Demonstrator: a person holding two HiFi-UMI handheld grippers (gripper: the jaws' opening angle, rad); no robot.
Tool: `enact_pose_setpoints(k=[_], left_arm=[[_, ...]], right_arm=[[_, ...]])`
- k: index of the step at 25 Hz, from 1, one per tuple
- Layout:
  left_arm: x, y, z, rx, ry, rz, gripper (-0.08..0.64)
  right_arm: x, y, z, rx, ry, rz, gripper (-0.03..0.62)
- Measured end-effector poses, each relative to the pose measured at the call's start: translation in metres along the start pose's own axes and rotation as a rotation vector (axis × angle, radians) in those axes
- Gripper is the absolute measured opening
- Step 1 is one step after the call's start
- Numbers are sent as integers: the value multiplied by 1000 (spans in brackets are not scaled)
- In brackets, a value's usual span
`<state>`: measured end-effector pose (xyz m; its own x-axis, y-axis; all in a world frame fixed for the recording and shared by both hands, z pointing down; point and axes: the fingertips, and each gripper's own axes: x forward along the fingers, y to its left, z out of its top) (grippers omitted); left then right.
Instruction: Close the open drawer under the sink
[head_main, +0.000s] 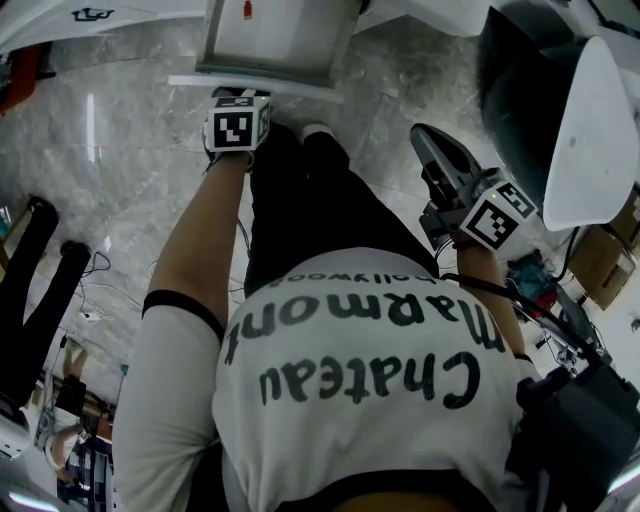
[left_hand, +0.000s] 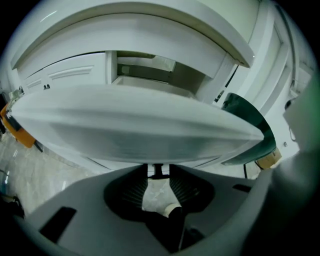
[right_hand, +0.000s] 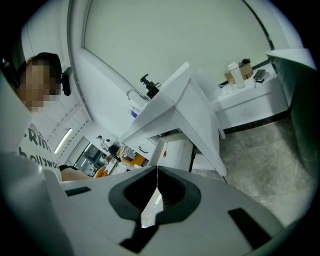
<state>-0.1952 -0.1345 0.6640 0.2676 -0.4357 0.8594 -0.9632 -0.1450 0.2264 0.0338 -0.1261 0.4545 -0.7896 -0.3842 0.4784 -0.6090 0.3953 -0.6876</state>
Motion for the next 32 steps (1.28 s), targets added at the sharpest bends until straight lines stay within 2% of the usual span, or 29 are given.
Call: enact_pose_setpoints(k=[13, 20, 32], left_arm=[[6, -2, 20, -2, -17, -15, 135], [16, -1, 40, 2, -34, -26, 135], [23, 1, 53, -4, -63, -21, 135]], right_arm=[[-4, 0, 10, 17, -52, -26, 12], [-3, -4, 10, 32, -61, -44, 12], [-4, -12, 7, 48, -69, -62, 12]])
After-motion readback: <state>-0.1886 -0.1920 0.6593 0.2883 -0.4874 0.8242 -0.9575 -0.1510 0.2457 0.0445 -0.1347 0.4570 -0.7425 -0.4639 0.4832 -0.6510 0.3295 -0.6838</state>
